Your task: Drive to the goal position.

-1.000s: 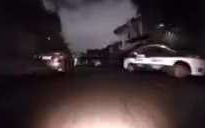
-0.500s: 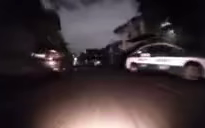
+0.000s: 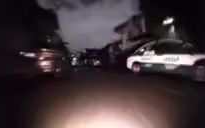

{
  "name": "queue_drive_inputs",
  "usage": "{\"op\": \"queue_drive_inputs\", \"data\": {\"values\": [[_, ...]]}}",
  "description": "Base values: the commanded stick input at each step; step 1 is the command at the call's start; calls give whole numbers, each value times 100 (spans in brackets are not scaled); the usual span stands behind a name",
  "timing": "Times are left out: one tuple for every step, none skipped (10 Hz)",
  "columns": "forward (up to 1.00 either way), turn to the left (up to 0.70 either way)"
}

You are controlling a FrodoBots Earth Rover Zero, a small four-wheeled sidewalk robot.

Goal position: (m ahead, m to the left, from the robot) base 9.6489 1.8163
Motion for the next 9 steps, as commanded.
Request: {"op": "queue_drive_inputs", "data": {"values": [[100, 0], [100, 0], [100, 0], [100, 0], [100, 0], [100, 0], [100, 0], [100, 0], [100, 0]]}}
